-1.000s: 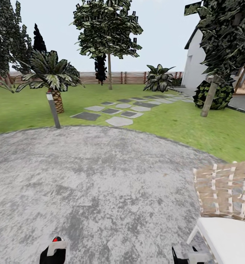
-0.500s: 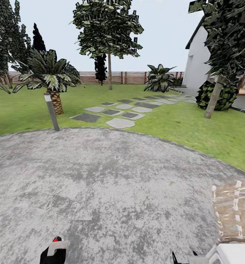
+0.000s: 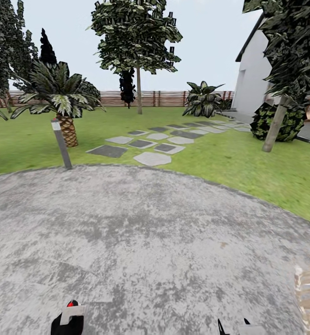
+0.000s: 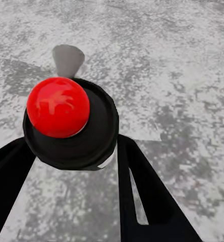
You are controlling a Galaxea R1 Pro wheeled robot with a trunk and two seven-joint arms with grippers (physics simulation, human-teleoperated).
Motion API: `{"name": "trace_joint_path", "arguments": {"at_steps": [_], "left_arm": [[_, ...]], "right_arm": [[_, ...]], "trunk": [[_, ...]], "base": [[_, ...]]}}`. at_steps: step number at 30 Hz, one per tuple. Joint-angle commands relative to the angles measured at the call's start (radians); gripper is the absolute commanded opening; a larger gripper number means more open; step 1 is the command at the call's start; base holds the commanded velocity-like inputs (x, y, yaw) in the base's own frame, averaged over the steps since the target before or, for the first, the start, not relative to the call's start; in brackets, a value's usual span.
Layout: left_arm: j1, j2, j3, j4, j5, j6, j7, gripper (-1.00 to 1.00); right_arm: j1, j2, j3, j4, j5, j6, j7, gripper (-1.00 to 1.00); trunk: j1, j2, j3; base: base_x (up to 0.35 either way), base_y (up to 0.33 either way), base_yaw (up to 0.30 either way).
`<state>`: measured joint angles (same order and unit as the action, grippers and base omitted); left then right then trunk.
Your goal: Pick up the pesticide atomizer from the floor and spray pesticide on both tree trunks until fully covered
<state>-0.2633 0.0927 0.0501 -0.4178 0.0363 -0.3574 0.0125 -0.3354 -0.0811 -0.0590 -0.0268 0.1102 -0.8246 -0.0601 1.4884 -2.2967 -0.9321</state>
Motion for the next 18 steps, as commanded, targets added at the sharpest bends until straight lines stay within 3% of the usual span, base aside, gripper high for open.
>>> {"name": "trace_joint_path", "arguments": {"at_steps": [1,18], "left_arm": [[-0.001,0.000,-0.001,0.001,0.004,-0.003,0.001,-1.00],[-0.001,0.001,-0.001,0.001,0.003,-0.003,0.003,-1.00]], "right_arm": [[-0.001,0.000,-0.006,0.001,0.011,-0.002,-0.006,1.00],[-0.001,0.000,-0.006,0.001,0.011,-0.002,-0.006,1.00]], "trunk": [[0.000,0.000,-0.001],[0.000,0.000,-0.001]], "base": [[0.339,0.000,0.000],[0.339,0.000,0.000]]}}
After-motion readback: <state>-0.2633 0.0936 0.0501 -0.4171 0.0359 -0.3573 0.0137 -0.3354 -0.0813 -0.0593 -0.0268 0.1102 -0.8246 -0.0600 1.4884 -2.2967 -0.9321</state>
